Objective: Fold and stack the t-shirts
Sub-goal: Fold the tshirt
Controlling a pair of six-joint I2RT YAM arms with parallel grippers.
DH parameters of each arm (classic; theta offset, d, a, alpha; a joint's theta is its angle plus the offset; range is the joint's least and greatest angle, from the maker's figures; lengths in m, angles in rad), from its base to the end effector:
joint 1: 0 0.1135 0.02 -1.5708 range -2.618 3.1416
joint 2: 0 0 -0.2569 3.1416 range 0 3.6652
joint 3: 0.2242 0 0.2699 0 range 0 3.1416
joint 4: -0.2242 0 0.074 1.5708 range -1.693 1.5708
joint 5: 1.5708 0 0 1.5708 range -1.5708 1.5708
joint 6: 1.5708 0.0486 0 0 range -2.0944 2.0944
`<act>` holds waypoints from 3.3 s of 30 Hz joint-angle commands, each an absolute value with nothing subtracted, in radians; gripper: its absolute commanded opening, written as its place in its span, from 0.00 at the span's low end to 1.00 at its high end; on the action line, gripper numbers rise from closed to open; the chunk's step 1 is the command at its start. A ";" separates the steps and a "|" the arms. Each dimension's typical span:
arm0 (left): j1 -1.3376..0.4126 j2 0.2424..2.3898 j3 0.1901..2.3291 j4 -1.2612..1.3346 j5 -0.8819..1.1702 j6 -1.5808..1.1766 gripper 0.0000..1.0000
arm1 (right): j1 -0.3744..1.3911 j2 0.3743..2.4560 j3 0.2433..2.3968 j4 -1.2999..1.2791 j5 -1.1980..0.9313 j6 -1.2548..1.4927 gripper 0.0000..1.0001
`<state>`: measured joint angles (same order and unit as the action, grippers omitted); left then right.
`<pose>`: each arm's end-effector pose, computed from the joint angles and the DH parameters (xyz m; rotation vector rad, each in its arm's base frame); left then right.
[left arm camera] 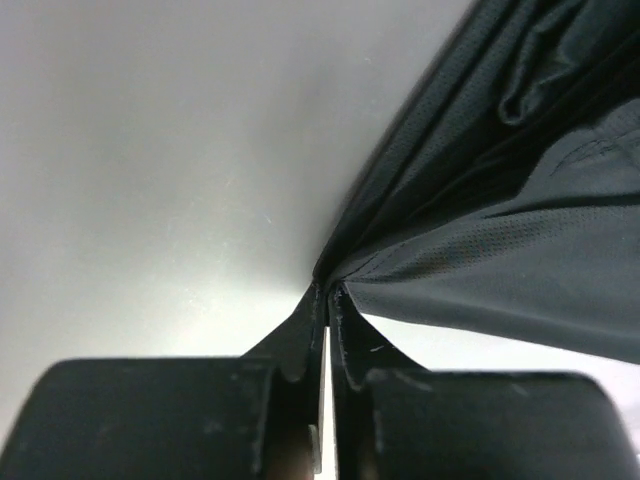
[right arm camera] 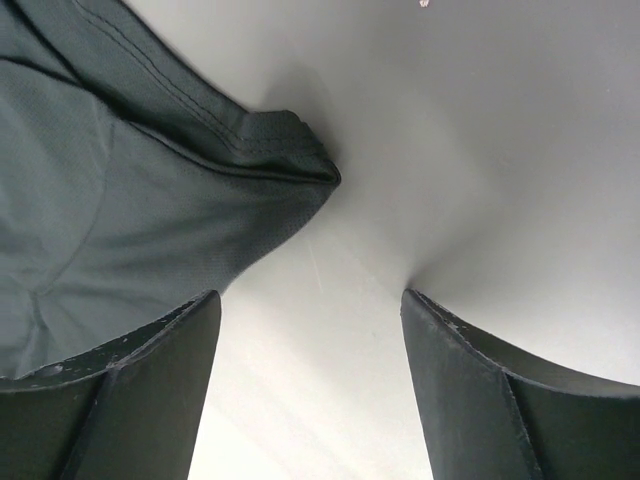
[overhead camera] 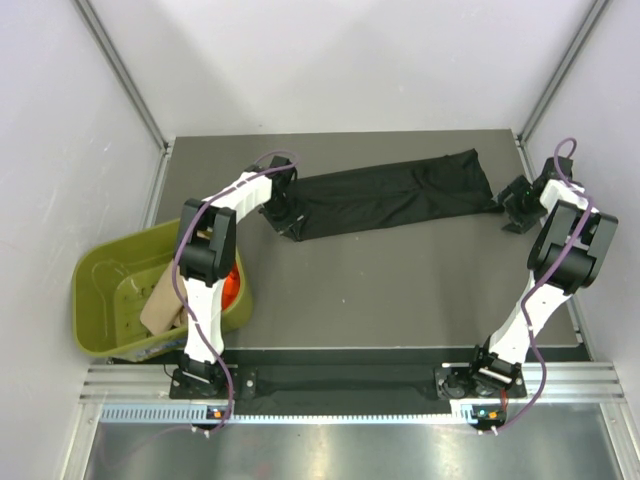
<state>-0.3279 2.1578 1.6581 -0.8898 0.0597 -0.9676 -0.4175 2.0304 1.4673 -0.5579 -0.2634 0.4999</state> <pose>0.4195 -0.1458 0.1335 -0.9429 2.8730 -0.2379 0.4083 -0.1673 0.1451 1.1134 2.4380 0.3798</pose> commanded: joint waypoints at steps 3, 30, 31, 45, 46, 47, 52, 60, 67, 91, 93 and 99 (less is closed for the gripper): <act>-0.333 2.140 1.600 -0.867 0.052 -0.914 0.00 | -0.433 2.040 1.473 -0.491 -0.265 0.558 0.71; -0.799 1.894 1.255 -0.755 0.110 -0.858 0.00 | -0.198 2.393 2.035 -0.374 -0.202 0.658 0.02; -0.819 1.899 1.261 -0.749 0.129 -0.848 0.00 | -0.193 2.411 2.067 -0.379 -0.207 0.666 0.02; -0.856 1.757 1.451 -0.813 0.120 -0.643 0.56 | -0.169 2.389 2.226 -0.618 -0.206 0.542 0.59; -0.809 1.750 1.478 -0.827 0.129 -0.626 0.56 | -0.169 2.323 2.203 -0.636 -0.195 0.531 0.63; -0.781 1.737 1.486 -0.828 0.144 -0.617 0.56 | -0.167 2.284 2.169 -0.668 -0.187 0.517 0.65; -0.565 1.743 1.512 -0.801 0.221 -0.560 0.52 | -0.123 2.036 1.887 -0.730 -0.103 0.462 0.76; -0.462 1.973 1.695 -0.931 0.229 -0.442 0.53 | -0.040 1.709 1.415 -0.658 -0.247 0.485 0.85; -0.457 1.982 1.613 -0.930 0.132 -0.423 0.54 | -0.031 1.729 1.310 -0.519 -0.259 0.517 0.83; -0.433 1.959 1.364 -0.801 0.120 -0.373 0.39 | -0.130 2.290 1.769 -0.367 -0.278 0.535 0.54; -0.433 1.965 1.347 -0.792 0.144 -0.376 0.28 | -0.130 2.321 1.819 -0.364 -0.276 0.558 0.49; -0.434 1.954 1.283 -0.764 0.198 -0.405 0.00 | -0.120 2.442 1.991 -0.382 -0.279 0.580 0.33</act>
<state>-0.4328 1.9583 1.3403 -0.7979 0.1642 -0.3939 -0.1219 2.3772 1.9106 -0.3840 -0.3008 0.5686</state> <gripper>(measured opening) 0.022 0.356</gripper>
